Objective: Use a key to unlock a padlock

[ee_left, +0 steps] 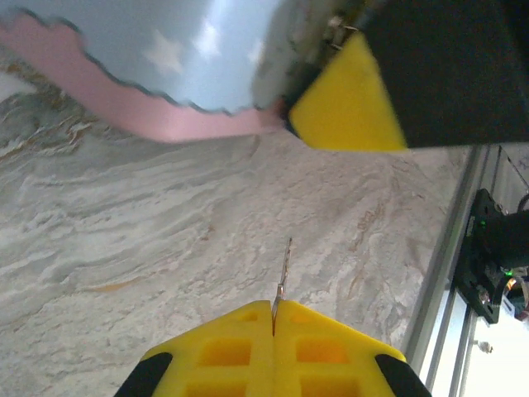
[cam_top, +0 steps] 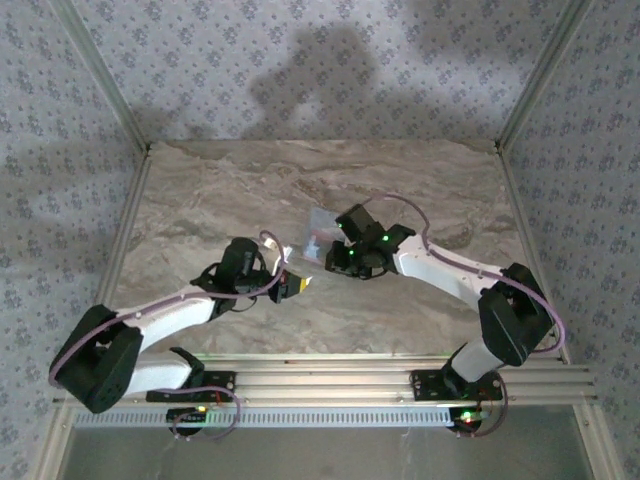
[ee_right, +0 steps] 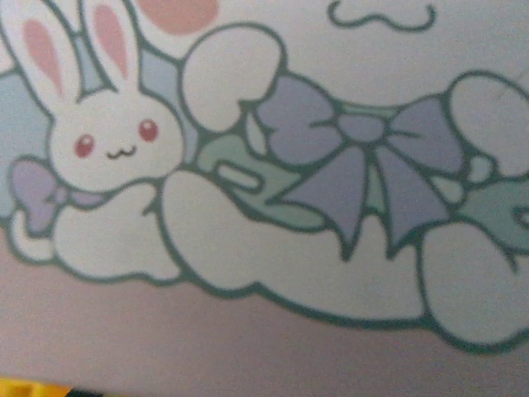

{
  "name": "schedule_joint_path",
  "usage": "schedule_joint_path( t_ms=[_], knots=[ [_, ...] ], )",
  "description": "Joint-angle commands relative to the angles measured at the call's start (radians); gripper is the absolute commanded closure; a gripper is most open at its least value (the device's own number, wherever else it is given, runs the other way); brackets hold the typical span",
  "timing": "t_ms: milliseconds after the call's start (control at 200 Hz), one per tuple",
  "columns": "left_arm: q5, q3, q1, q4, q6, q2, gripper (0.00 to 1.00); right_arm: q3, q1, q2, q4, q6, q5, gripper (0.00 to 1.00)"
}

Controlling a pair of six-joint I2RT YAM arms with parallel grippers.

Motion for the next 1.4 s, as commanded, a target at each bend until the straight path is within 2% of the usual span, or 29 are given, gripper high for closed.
schedule_joint_path(
  t_ms=[0,445,809,1394],
  knots=[
    [-0.026,-0.006,-0.031,0.015,0.058,-0.057,1.0,0.037,-0.021,0.004,-0.004,0.011,-0.135,1.0],
    [-0.079,-0.038,-0.069,0.211,0.119,-0.017,1.0,0.021,-0.09,-0.04,0.01,0.019,-0.301,1.0],
    [-0.036,-0.052,-0.069,0.484,-0.006,0.124,1.0,-0.004,-0.156,-0.081,0.024,0.025,-0.377,1.0],
    [-0.038,-0.028,-0.072,0.54,-0.003,0.173,1.0,-0.046,-0.175,-0.106,0.064,0.049,-0.401,1.0]
  ],
)
